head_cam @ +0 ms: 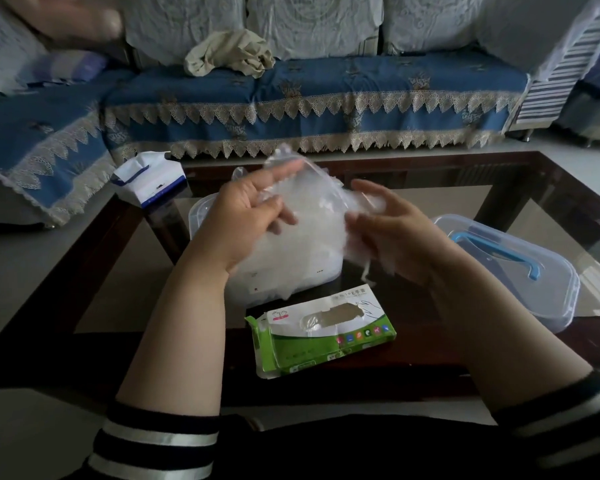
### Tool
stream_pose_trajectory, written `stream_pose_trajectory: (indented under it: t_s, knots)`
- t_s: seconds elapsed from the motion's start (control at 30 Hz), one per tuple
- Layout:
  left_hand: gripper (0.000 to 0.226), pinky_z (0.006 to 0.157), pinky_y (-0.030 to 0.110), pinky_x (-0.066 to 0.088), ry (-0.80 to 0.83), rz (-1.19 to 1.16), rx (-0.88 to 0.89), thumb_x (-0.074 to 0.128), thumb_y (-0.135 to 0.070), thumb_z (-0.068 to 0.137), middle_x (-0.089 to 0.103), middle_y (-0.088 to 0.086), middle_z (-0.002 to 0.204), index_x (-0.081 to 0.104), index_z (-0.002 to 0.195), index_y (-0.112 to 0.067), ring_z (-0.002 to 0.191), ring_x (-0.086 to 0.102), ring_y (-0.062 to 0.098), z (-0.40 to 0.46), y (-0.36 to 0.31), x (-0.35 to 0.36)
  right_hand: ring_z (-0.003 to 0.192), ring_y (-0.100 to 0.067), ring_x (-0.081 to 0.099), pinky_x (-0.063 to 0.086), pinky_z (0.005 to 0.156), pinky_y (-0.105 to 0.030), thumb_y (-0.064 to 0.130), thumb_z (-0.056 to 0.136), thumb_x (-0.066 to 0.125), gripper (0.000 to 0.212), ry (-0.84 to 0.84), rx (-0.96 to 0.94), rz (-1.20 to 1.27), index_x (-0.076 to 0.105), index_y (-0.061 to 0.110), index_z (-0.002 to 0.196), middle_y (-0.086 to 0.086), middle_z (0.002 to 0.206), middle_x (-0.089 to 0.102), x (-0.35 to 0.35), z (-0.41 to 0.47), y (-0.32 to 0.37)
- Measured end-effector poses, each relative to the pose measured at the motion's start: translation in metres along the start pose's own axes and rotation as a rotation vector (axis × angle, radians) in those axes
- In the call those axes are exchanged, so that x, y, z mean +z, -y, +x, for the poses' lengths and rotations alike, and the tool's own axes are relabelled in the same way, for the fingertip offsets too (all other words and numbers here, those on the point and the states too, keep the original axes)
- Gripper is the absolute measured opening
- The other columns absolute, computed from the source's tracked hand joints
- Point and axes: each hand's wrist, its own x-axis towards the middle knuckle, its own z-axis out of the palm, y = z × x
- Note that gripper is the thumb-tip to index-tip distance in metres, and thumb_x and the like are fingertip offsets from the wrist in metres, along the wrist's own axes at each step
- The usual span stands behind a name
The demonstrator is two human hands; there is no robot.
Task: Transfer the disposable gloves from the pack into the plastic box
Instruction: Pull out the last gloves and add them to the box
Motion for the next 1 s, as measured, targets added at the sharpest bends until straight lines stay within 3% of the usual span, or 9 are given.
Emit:
stream_pose_trajectory:
  t_s: [0.13,0.27,0.37,0.47,0.63,0.7,0.8,0.9,1.0]
  knots:
    - [0.052,0.082,0.02,0.049,-0.325,0.13,-0.126,0.054,-0.008,0.096,0.051,-0.012,0.141,0.046,0.143,-0.027,0.103,0.061,0.008,0.01,0.013,-0.006,0.071,-0.015,0.061,0.058,0.072,-0.031,0.009,0.084,0.067,0.059,-0.37,-0.081,0.03,0.041,0.013,0.137,-0.008,0.093,0.066,-0.008,0.012,-0.006]
    - [0.054,0.107,0.03,0.035,-0.387,0.412,-0.258,0.057,-0.03,0.097,0.044,0.001,0.149,0.041,0.147,-0.017,0.138,0.039,0.02,0.016,0.024,-0.002,0.07,-0.013,0.061,0.056,0.069,-0.025,0.019,0.088,0.066,0.042,-0.472,-0.129,-0.257,0.049,0.012,0.126,-0.004,0.088,0.066,-0.011,0.016,-0.013]
    - [0.063,0.109,0.044,0.034,-0.3,0.723,-0.357,0.053,-0.046,0.095,0.04,0.013,0.149,0.037,0.147,-0.014,0.139,0.033,0.032,0.016,0.031,0.002,0.066,-0.008,0.06,0.053,0.061,-0.017,0.026,0.089,0.063,0.017,-0.327,-0.232,-0.606,0.056,0.016,0.101,0.002,0.08,0.063,-0.002,0.011,-0.015]
    - [0.074,0.116,0.048,0.016,-0.152,1.02,-0.428,0.047,-0.059,0.092,0.024,0.013,0.157,0.03,0.15,-0.017,0.145,0.013,0.035,0.014,0.037,0.003,0.061,-0.002,0.055,0.046,0.06,-0.015,0.033,0.087,0.066,0.013,-0.088,-0.233,-1.014,0.056,0.027,0.08,0.008,0.071,0.06,0.002,0.006,-0.022]
    - [0.048,0.118,0.05,-0.005,-0.198,1.078,-0.475,0.052,-0.056,0.092,-0.001,0.014,0.163,0.056,0.131,-0.029,0.148,-0.008,0.039,0.01,0.041,-0.002,0.092,-0.002,0.055,0.045,0.084,-0.025,0.035,0.081,0.073,0.008,0.207,-0.087,-1.308,0.067,0.031,0.083,0.015,0.096,0.061,0.0,0.0,-0.043]
    - [0.027,0.119,0.049,0.0,-0.314,1.078,-0.393,0.058,-0.048,0.092,0.004,0.014,0.163,0.066,0.111,-0.031,0.148,-0.004,0.039,0.006,0.039,-0.001,0.119,-0.01,0.039,0.035,0.099,-0.03,0.037,0.082,0.071,0.014,0.267,-0.102,-1.446,0.068,0.034,0.095,0.01,0.124,0.051,0.001,-0.002,-0.056]
    - [0.013,0.098,0.034,0.037,-0.482,0.962,0.037,0.062,-0.03,0.092,0.051,0.012,0.136,0.066,0.089,-0.018,0.129,0.043,0.032,-0.008,0.024,0.013,0.133,-0.015,0.025,0.028,0.109,-0.04,0.042,0.085,0.066,0.027,0.318,-0.074,-1.505,0.066,0.036,0.111,0.009,0.143,0.038,0.001,-0.004,-0.068]
    - [0.021,0.068,0.03,0.052,-0.119,0.655,0.057,0.061,-0.035,0.093,0.065,-0.002,0.085,0.065,0.084,-0.016,0.078,0.061,0.015,-0.029,0.003,0.038,0.125,-0.014,0.033,0.036,0.104,-0.039,0.042,0.082,0.069,0.028,0.284,-0.121,-1.467,0.067,0.033,0.109,0.009,0.137,0.043,-0.003,-0.003,-0.075]
    - [0.027,0.078,0.036,0.054,0.399,0.778,-0.263,0.066,-0.047,0.087,0.068,-0.002,0.094,0.069,0.095,-0.021,0.088,0.064,0.016,-0.041,0.009,0.059,0.119,-0.017,0.037,0.042,0.098,-0.041,0.037,0.079,0.074,0.027,0.238,-0.207,-1.455,0.066,0.026,0.102,0.007,0.129,0.044,-0.006,-0.003,-0.082]
